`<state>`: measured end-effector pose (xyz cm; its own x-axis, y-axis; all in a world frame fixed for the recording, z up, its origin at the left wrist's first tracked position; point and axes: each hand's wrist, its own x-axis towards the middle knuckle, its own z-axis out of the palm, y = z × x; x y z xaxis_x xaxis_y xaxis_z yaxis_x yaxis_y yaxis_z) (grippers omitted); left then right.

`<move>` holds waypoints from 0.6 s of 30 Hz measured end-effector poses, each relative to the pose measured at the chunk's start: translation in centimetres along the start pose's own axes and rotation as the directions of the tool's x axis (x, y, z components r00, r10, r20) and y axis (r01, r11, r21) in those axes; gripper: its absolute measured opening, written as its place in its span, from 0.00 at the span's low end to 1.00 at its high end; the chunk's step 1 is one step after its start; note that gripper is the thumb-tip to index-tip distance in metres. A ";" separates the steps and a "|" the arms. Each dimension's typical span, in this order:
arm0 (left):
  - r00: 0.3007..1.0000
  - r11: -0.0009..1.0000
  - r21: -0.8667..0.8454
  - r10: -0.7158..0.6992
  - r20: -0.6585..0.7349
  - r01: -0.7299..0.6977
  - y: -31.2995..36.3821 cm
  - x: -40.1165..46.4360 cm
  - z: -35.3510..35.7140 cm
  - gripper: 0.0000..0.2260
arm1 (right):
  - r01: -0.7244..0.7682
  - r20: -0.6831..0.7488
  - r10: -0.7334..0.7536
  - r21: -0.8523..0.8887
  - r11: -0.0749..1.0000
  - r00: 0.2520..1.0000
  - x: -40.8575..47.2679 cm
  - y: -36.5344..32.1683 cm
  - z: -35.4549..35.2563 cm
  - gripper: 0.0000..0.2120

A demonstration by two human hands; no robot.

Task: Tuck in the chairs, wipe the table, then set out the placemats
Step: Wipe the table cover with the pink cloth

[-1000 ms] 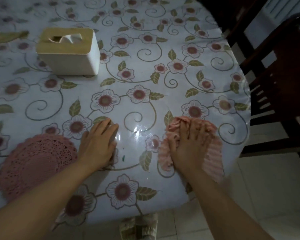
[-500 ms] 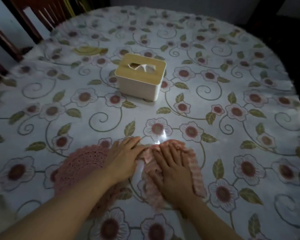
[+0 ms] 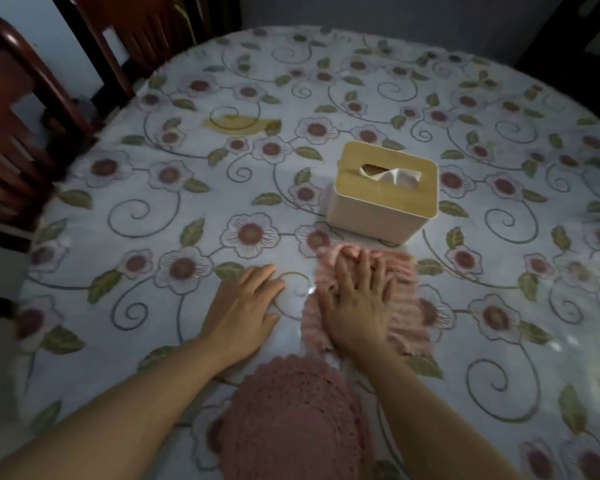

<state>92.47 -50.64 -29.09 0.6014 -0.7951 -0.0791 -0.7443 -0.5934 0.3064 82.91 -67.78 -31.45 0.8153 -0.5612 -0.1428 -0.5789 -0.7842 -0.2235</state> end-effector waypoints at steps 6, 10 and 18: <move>0.999 0.999 -0.021 -0.041 -0.016 0.041 -6.0 -1.4 -2.4 0.23 | 0.386 0.074 -0.382 -0.059 0.921 0.921 -0.9 -3.1 0.9 0.31; 0.998 0.999 -0.014 -0.053 -0.033 0.052 -8.3 -2.6 -2.7 0.24 | 0.039 -0.006 -0.039 -0.097 0.995 0.999 1.6 -3.1 0.7 0.35; 0.978 0.979 -0.098 -0.188 -0.087 0.179 -9.4 -6.7 -2.0 0.24 | -0.043 0.007 0.044 -0.061 0.997 0.999 1.8 -6.6 1.4 0.39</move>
<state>96.04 -39.47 -29.54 0.7531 -0.6557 -0.0526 -0.5926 -0.7110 0.3785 88.20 -63.21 -31.61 0.7891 -0.5932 -0.1594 -0.6135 -0.7738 -0.1576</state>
